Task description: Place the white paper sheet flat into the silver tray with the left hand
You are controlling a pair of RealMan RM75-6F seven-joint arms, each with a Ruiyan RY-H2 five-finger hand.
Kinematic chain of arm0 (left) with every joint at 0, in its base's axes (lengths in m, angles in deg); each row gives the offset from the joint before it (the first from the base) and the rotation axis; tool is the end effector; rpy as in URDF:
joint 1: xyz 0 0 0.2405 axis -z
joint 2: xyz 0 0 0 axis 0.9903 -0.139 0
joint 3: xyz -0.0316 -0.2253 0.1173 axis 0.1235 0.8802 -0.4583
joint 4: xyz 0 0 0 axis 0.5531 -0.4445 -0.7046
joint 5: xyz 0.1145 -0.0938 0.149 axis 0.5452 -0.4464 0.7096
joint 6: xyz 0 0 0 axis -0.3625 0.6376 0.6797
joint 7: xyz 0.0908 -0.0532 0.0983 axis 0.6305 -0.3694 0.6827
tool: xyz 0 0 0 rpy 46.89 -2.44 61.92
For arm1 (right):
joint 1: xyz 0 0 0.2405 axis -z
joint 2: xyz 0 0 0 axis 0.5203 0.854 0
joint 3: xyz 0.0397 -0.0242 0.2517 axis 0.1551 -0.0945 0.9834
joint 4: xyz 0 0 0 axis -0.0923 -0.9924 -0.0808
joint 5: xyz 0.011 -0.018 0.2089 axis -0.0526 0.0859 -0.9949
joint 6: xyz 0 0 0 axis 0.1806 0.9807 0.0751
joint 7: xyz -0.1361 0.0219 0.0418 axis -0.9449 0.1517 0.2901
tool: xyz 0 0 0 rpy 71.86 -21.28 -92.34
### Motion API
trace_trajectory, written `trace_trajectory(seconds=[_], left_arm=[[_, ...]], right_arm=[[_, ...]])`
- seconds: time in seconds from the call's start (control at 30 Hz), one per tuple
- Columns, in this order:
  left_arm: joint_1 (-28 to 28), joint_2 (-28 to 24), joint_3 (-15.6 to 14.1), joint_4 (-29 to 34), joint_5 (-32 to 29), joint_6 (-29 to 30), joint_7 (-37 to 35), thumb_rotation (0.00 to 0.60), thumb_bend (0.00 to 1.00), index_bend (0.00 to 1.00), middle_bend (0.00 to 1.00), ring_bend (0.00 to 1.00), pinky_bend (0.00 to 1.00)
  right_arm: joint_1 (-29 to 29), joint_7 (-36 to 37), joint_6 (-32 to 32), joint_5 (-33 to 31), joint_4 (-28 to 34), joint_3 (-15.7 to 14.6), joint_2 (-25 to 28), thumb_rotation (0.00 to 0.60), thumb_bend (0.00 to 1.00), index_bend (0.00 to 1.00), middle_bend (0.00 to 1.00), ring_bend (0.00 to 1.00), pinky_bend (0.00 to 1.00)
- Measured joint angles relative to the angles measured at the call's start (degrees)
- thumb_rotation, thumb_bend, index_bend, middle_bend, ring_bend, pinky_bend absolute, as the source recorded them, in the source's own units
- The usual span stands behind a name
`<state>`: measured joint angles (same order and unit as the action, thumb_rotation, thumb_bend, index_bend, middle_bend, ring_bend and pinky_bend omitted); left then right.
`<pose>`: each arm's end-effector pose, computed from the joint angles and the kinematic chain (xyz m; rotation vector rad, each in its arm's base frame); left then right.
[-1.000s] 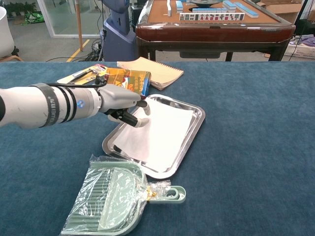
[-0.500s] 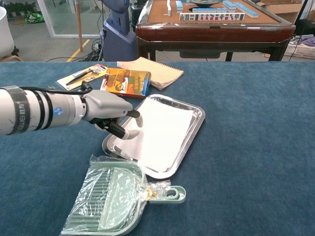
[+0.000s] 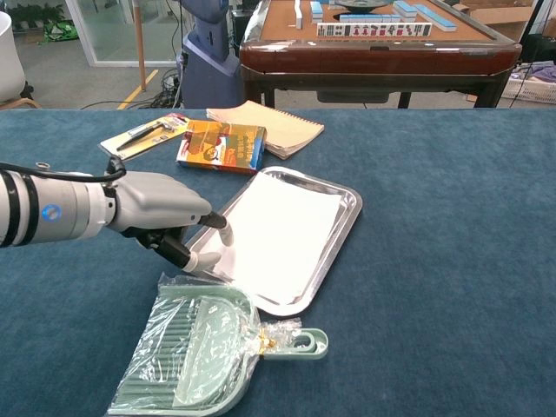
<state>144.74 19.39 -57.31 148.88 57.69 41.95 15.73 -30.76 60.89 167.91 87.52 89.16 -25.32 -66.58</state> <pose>-0.1090 0.3107 -0.0365 -2.3128 -0.7126 -0.4734 -0.3066 -0.1446 0.2005 1.4350 -0.7641 0.8404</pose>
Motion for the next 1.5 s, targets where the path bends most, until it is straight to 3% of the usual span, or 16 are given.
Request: trace_trajectory(seconds=[0.87, 1.1, 1.3, 1.4, 1.5], left_arm=[[-0.3, 0.5, -1.1, -1.3, -0.4, 0.3, 1.2, 0.123, 0.4, 0.2, 1.0, 1.0, 1.0], [-0.8, -0.6, -0.2, 0.5, 0.9, 1.0, -0.4, 0.125, 0.4, 0.2, 1.0, 1.0, 1.0], [-2.3, -2.7, 1.5, 2.5, 3.0, 2.2, -4.6, 0.127, 0.39, 0.18, 0.96, 0.94, 1.0], [-3.8, -4.0, 2.6, 3.3, 4.9, 3.5, -8.0, 0.155, 0.39, 0.18, 0.9, 0.87, 1.0], [-6.2, -5.3, 3.6, 3.6, 7.5, 6.1, -11.4, 0.291, 0.39, 0.17, 0.79, 0.76, 0.96]], right_arm=[[0.5, -0.3, 0.8, 0.2, 0.4, 0.0, 0.3, 0.6, 0.2, 0.16, 0.14, 0.01, 0.07], [0.4, -0.2, 0.9, 0.3, 0.4, 0.1, 0.4, 0.6, 0.2, 0.16, 0.14, 0.01, 0.07], [0.2, -0.1, 0.7, 0.4, 0.5, 0.2, 0.5, 0.6, 0.2, 0.16, 0.14, 0.01, 0.07], [0.0, -0.2, 0.4, 0.4, 0.5, 0.2, 0.6, 0.6, 0.2, 0.16, 0.14, 0.01, 0.07], [-0.2, -0.5, 0.1, 0.5, 0.7, 0.2, 0.7, 0.6, 0.2, 0.16, 0.14, 0.01, 0.07]])
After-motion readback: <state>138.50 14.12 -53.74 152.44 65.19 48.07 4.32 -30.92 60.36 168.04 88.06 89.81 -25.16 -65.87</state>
